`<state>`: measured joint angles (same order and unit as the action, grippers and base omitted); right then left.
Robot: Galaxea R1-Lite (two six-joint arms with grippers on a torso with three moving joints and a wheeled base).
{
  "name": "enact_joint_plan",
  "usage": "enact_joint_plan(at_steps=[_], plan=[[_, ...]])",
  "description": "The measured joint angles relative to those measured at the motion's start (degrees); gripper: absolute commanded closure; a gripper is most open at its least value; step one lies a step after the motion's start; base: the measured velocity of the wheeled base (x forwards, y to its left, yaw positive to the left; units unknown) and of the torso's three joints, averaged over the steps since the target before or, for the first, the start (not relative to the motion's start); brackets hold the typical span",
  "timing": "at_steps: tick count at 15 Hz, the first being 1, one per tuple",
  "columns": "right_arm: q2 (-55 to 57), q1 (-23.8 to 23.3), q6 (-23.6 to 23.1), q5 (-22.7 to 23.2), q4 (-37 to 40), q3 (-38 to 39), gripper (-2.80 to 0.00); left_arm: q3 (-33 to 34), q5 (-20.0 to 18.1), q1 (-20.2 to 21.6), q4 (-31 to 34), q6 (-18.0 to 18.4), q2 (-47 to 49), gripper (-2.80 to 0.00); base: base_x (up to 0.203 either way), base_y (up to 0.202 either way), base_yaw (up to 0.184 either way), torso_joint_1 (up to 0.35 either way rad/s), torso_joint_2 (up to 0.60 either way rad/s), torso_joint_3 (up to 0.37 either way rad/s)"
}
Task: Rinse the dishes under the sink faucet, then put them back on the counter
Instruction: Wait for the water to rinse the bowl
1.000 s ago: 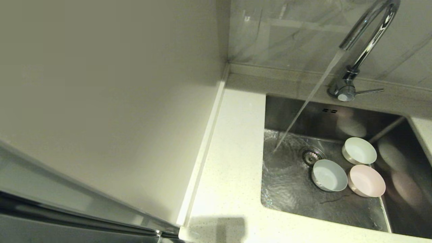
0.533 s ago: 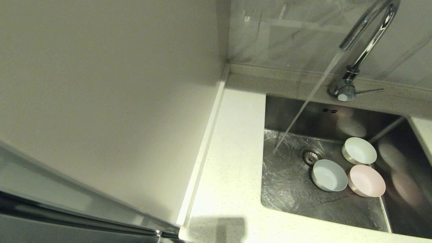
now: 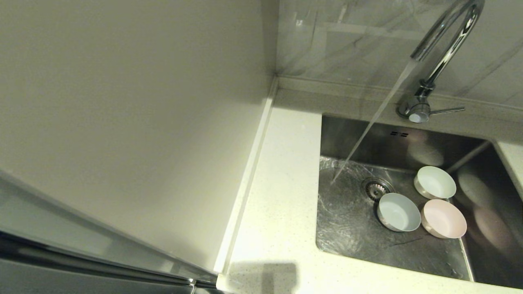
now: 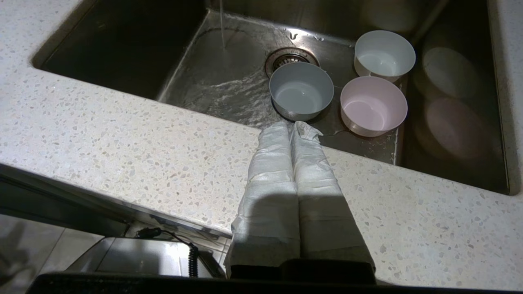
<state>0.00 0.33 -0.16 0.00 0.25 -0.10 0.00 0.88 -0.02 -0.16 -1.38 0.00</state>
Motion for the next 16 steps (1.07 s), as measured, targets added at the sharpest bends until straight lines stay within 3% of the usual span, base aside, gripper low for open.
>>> enact_joint_plan(at_steps=[16], plan=[[0.0,0.0,0.02,0.0,0.02,0.0,0.0,0.0,-0.02,0.02,0.01,0.01,0.0,0.0,0.0,0.0,0.0,0.0,0.0,0.0]])
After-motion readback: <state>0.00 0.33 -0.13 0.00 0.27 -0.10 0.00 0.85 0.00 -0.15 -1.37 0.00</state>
